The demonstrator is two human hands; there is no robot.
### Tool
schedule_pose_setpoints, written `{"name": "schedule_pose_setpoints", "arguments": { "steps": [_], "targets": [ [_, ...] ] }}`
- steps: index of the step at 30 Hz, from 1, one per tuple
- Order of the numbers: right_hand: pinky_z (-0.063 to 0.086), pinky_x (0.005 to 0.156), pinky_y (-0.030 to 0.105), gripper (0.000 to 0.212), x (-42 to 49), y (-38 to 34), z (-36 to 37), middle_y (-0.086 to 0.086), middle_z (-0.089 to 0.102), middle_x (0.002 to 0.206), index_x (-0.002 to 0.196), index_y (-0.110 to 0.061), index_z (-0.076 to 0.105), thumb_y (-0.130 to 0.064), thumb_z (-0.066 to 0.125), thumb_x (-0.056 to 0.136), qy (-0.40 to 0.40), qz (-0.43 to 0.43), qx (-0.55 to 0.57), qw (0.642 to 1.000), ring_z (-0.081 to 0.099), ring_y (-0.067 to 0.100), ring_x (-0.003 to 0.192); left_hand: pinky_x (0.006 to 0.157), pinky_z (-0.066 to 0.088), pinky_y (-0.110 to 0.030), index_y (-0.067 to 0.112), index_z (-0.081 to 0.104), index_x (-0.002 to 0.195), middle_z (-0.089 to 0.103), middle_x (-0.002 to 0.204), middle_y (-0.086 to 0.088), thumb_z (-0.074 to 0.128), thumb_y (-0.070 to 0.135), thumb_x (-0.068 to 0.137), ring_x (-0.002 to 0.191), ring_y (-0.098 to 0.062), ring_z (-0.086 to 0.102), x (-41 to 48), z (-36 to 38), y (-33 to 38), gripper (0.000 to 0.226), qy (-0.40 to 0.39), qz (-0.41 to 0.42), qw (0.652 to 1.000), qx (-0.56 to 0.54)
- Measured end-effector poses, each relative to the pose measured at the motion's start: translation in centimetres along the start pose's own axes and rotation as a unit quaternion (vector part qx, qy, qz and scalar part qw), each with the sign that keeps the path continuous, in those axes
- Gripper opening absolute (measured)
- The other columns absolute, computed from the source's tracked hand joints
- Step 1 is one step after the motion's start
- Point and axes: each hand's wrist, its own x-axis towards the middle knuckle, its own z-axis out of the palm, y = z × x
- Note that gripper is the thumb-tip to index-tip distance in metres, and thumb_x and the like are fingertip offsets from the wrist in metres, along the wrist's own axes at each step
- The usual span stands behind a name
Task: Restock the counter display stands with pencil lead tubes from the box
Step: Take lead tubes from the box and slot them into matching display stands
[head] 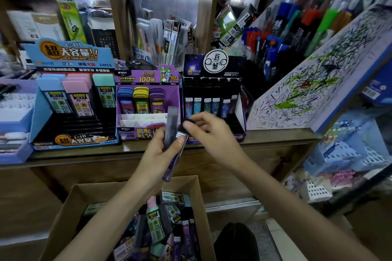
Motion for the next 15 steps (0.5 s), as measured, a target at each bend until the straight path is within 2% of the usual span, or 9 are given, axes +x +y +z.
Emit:
{"name": "schedule_pose_setpoints", "arguments": {
  "steps": [3,6,8,9,11,15],
  "targets": [
    [0.050,0.071,0.024,0.010,0.2,-0.4,0.2,0.003,0.061,0.088,0.098,-0.019,0.058,-0.021,0.061,0.089,0.001,0.025,0.043,0.999,0.060,0.013,0.080,0.065,0.047,-0.011,0.021,0.054,0.112,0.063,0.094,-0.006,0.055,0.027,0.088,0.077,-0.002,0.061,0.2,0.6,0.0,0.025,-0.014,0.017,1.000,-0.009],
    [0.051,0.066,0.024,0.009,0.6,-0.5,-0.7,0.005,0.062,0.084,0.094,-0.018,0.059,-0.011,0.061,0.089,-0.001,0.034,0.087,0.996,0.061,0.015,0.075,0.067,0.047,-0.011,0.032,0.056,0.108,0.068,0.092,0.011,0.051,0.042,0.085,0.084,0.002,0.063,0.4,1.1,0.0,0.025,-0.003,0.008,1.000,-0.013],
    [0.051,0.060,0.019,0.011,1.0,-0.6,-2.0,0.004,0.063,0.082,0.091,-0.018,0.059,-0.007,0.060,0.089,0.019,0.031,0.103,0.994,0.061,0.014,0.072,0.074,0.049,-0.018,0.035,0.057,0.108,0.069,0.092,0.021,0.042,0.052,0.086,0.086,0.005,0.063,0.6,1.3,-0.2,0.032,0.022,-0.034,0.998,-0.039],
    [0.051,0.058,0.017,0.013,1.2,-0.6,-2.9,0.004,0.063,0.084,0.089,-0.019,0.058,-0.006,0.060,0.088,0.038,0.029,0.107,0.993,0.061,0.013,0.072,0.076,0.048,-0.023,0.030,0.058,0.110,0.069,0.089,0.018,0.037,0.051,0.091,0.081,0.002,0.063,0.7,1.3,-0.2,0.036,0.028,-0.048,0.997,-0.049],
    [0.051,0.058,0.016,0.015,1.9,-0.6,-5.4,0.004,0.065,0.087,0.089,-0.021,0.059,-0.006,0.060,0.088,0.084,0.020,0.103,0.991,0.062,0.012,0.074,0.066,0.041,-0.026,0.019,0.057,0.105,0.064,0.074,0.010,0.031,0.038,0.099,0.064,-0.007,0.055,0.9,1.1,-0.1,0.032,0.021,-0.044,0.997,-0.064],
    [0.053,0.063,0.021,0.012,3.6,0.2,-10.5,0.004,0.063,0.088,0.094,-0.018,0.059,-0.008,0.061,0.088,0.184,-0.013,0.026,0.982,0.063,0.014,0.076,0.065,0.035,-0.028,0.020,0.056,0.104,0.059,0.075,0.004,0.032,0.021,0.101,0.069,-0.015,0.047,1.2,0.6,-0.3,0.024,0.014,-0.035,0.994,-0.105]
  ]
}}
